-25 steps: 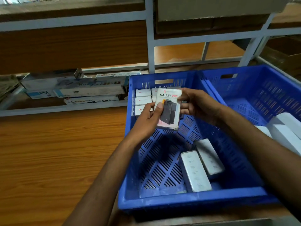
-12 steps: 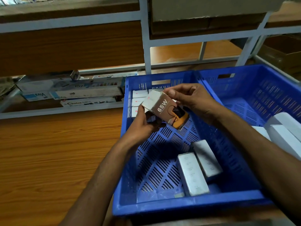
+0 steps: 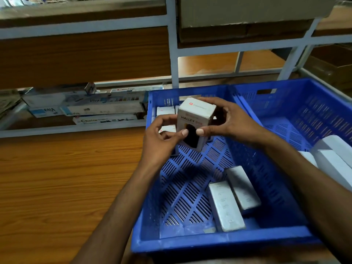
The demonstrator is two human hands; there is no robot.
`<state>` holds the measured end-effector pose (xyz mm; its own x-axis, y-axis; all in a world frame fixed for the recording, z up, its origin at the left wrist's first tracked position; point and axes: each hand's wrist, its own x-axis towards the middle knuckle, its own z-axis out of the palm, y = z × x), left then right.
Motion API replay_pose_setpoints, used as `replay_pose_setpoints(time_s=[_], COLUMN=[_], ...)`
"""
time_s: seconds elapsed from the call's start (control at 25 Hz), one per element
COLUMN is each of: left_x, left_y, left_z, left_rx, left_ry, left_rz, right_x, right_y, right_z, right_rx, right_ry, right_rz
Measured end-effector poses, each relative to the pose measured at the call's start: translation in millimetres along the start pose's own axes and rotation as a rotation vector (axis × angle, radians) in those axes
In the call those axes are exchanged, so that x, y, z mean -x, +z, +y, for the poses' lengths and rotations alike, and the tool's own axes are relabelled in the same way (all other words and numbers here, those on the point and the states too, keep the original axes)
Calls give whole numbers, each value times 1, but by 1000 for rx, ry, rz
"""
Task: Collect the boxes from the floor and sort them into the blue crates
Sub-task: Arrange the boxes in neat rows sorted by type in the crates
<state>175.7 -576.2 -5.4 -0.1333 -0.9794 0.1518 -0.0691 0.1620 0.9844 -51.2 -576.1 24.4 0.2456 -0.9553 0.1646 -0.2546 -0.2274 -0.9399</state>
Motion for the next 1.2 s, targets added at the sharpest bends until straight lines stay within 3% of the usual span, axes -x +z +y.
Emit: replay_pose_setpoints(time_s=[0.12,0.36,0.48,0.56,0.72,0.8,1.04,1.2], left_x=[0,-3,-3,-3,-5,-5,-5,-6], left_y=[0,-4,-3,-4,-5,-4,-5,-6], left_z=[2,-4,-5,-5,-6,-6,-5,-6], left_rx=[-17,73,69,77,66,62,67,88], left_ry=[66,42,46,39,24,14,8,-8], left_rz=[63,165,144,143,151,143,150,195], right_x=[-9,-5,-7,-12,-18,-18,-22,-32], right_y=[-6,-22,-24,-23,-12,-9,-17,-8], right_z=[6,13,16,22,26,29,49,61], right_rx=[-150,-796,-889,-792,-366,-292,-179,289], right_ry=[29,209,269,365,600,672,730,654], right_rz=[44,-30,-57,-1,166,241,305,168])
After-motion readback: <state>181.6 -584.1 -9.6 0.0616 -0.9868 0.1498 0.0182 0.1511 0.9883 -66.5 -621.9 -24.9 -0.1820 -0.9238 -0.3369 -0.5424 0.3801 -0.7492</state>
